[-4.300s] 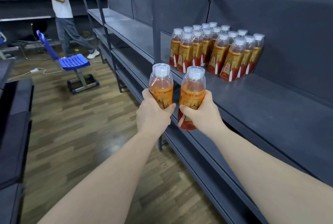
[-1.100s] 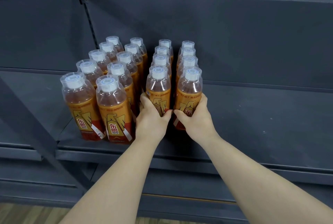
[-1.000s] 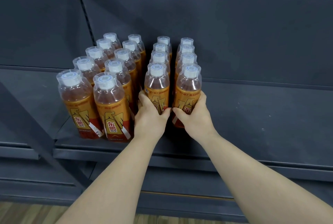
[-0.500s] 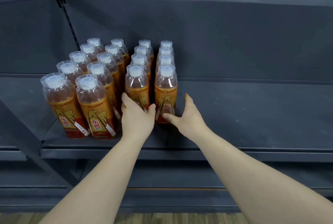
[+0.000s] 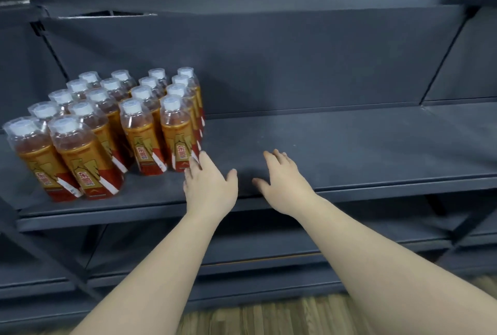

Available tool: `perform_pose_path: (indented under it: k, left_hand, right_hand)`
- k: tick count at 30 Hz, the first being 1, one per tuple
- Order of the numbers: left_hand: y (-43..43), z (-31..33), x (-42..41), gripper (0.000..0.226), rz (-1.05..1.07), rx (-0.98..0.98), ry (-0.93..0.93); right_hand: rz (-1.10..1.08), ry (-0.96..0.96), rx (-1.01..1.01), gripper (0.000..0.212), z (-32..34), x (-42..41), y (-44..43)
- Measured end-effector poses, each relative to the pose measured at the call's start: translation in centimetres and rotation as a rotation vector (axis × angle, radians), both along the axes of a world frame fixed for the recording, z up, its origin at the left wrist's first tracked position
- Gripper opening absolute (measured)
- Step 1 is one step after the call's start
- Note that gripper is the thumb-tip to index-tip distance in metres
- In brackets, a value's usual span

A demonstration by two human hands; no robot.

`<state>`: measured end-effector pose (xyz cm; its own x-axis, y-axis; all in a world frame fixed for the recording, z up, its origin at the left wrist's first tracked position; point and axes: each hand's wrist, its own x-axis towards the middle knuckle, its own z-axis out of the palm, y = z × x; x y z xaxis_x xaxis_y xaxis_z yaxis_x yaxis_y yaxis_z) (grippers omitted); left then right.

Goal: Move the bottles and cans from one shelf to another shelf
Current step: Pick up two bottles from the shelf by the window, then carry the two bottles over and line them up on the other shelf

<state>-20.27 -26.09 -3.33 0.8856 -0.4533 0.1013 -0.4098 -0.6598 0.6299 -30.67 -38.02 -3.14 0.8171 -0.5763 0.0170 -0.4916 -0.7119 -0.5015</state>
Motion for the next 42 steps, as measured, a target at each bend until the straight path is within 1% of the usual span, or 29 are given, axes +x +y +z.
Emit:
perform_pose_path:
  k: [3, 6, 12, 15, 22, 26, 34, 38, 42]
  left_hand:
    - [-2.8, 0.4, -3.9, 0.081, -0.119, 0.072, -0.032]
    - [-6.0, 0.5, -7.8, 0.075, -0.234, 0.142, -0.107]
    - [-12.7, 0.5, -16.1, 0.062, -0.455, 0.249, -0.241]
    - [-16.1, 0.0, -20.3, 0.051, -0.571, 0.267, -0.307]
    - [-22.8, -0.7, -29.1, 0.055, -0.834, 0.269, -0.343]
    - [-26.7, -1.2, -33.2, 0.066, -0.964, 0.276, -0.349]
    - [-35.0, -1.5, -39.6, 0.066, -1.231, 0.18, -0.391]
    - [-39.1, -2.0, -41.3, 0.066, -1.3, 0.154, -0.396]
    - [-42.5, -2.2, -43.4, 0.062, -1.352, 0.138, -0.444]
  right_hand:
    - [-0.019, 0.035, -0.075, 0.064, 0.5, -4.3, -1.8]
    - [-0.094, 0.061, -0.13, 0.059, 0.7, -9.0, -4.2]
    - [-0.311, 0.057, -0.101, 0.056, 0.7, -19.9, -9.1]
    - [-0.43, 0.067, -0.089, 0.057, 0.5, -25.2, -11.0]
    - [-0.671, 0.094, -0.045, 0.059, 0.3, -35.0, -14.0]
    - [-0.781, 0.123, -0.034, 0.056, 0.0, -38.9, -15.9]
    - [-0.995, 0.195, -0.02, 0.055, 0.5, -45.0, -21.3]
    - [-1.055, 0.212, -0.007, 0.059, 0.7, -46.3, -23.8]
    - [-1.098, 0.212, 0.0, 0.059, 0.2, -48.0, -26.0]
